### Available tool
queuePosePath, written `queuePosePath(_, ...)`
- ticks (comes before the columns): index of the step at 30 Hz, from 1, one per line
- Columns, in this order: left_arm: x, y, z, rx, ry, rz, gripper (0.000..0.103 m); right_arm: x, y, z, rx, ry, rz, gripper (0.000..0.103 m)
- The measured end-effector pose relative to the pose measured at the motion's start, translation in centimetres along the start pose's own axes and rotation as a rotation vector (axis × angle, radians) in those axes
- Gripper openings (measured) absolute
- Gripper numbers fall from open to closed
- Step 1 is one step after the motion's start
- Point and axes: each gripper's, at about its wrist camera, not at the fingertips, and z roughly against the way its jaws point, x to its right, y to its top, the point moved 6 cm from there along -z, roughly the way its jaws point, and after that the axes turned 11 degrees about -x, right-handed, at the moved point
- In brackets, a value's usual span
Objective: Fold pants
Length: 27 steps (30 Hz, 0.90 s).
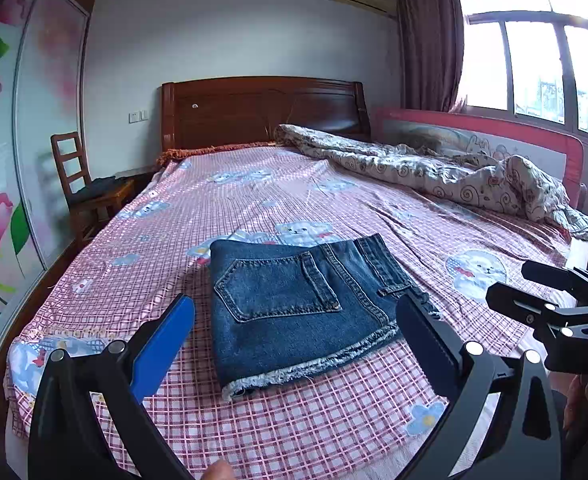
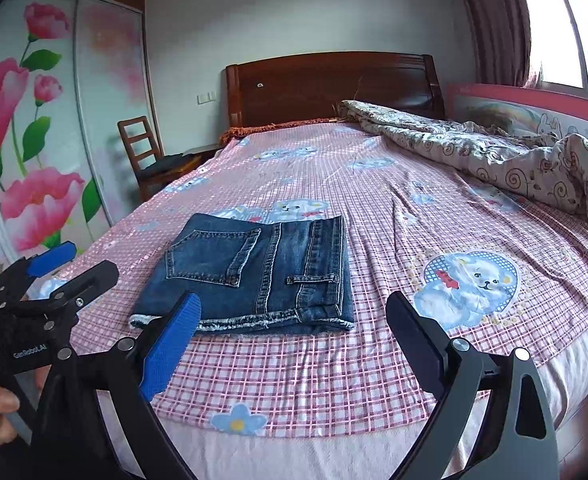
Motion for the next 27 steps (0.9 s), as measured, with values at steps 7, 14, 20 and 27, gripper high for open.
queuePosePath(7,0.8,-0.3,0.0,-0.008,0.110,-0.023,0.101,-0.2,-0.1,0.0,-0.003,-0.007,0.002,0.093)
queuePosePath(14,2.4,-0.1,0.3,0.005,0.093,-0.080,0.101,-0.4,-0.1,-0.1,-0.010,-0.007,0.018,0.093)
queuePosePath(20,2.0,0.3,0.6,0.013,0.097,-0.042,0.101,-0.1,0.0,-0.2,-0.013,-0.007,0.001,0.093)
queuePosePath(27,0.8,-0.4,-0.6,-0.040,0.097,0.015,0.101,0.0,0.2,-0.1,-0.001,-0.012,-0.001,0.093)
